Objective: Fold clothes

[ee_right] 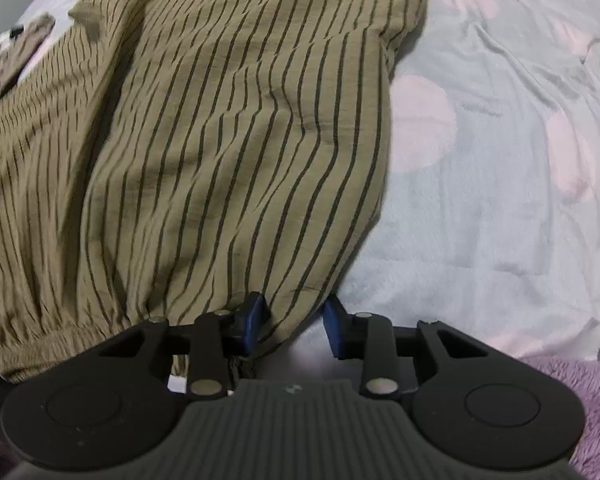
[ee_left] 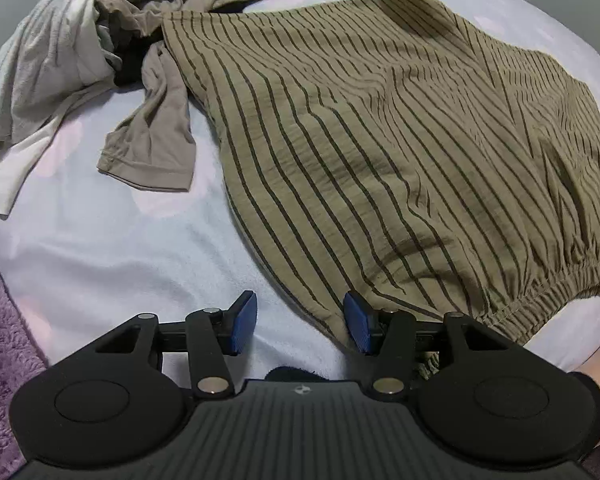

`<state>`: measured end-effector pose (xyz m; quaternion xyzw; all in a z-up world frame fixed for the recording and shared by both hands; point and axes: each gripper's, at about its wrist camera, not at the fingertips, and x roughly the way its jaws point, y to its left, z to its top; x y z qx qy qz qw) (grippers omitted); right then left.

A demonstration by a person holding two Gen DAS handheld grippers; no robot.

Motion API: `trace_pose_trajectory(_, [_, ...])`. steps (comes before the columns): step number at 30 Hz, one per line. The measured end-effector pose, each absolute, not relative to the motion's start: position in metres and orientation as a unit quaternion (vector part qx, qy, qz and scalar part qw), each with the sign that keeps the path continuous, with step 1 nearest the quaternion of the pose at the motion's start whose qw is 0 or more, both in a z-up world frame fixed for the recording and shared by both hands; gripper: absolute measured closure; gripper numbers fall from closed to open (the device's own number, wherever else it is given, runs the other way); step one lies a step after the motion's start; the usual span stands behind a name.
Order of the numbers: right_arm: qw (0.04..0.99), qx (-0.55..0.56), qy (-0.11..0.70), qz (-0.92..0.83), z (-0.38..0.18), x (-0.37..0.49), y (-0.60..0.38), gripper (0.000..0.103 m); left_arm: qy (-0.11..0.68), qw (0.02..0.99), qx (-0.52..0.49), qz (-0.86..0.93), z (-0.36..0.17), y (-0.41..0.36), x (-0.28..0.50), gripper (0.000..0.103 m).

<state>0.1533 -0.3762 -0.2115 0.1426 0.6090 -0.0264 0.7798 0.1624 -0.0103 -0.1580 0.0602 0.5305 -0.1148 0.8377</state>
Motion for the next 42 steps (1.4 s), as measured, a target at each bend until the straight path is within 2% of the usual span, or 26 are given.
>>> trace_pose_trajectory(1, [0.781,0.159,0.603,-0.027,-0.209,0.152,-0.38,0.065,0.526,0.841,0.056,-0.112,-0.154,-0.009,0.161,0.056])
trace_pose_trajectory(4, [0.783,0.208,0.586,-0.032,-0.198,0.148,-0.393,0.054,0.51,0.853,0.035,-0.107,-0.141,-0.006,0.158,0.056])
trace_pose_trajectory(9, [0.788,0.183,0.588,-0.006,-0.188,0.142,-0.374,0.045,0.496,0.861,0.004,-0.115,-0.126,-0.013,0.161,0.056])
trace_pose_trajectory(13, [0.788,0.135,0.601,-0.011,-0.202,0.143,-0.355,0.044,0.494,0.857,0.028,-0.145,-0.127,-0.032,0.156,0.056])
trace_pose_trajectory(19, [0.777,0.148,0.611,-0.014,-0.221,0.15,-0.359,0.045,0.521,0.834,0.052,-0.176,-0.145,-0.047,0.15,0.056])
trace_pose_trajectory(21, [0.776,0.147,0.613,-0.012,-0.225,0.152,-0.359,0.047,0.533,0.825,0.067,-0.177,-0.152,-0.052,0.149,0.056])
trace_pose_trajectory(24, [0.78,0.149,0.608,-0.008,-0.228,0.153,-0.359,0.058,0.547,0.812,0.098,-0.177,-0.162,-0.058,0.147,0.056])
trace_pose_trajectory(26, [0.784,0.156,0.601,-0.001,-0.228,0.152,-0.36,0.077,0.546,0.81,0.116,-0.181,-0.165,-0.06,0.144,0.056])
trace_pose_trajectory(29, [0.79,0.175,0.587,0.005,-0.226,0.15,-0.365,0.091,0.547,0.807,0.125,-0.184,-0.167,-0.061,0.143,0.056])
trace_pose_trajectory(42, [0.818,0.243,0.521,0.019,-0.193,0.131,-0.37,0.095,0.551,0.803,0.126,-0.19,-0.169,-0.061,0.144,0.057])
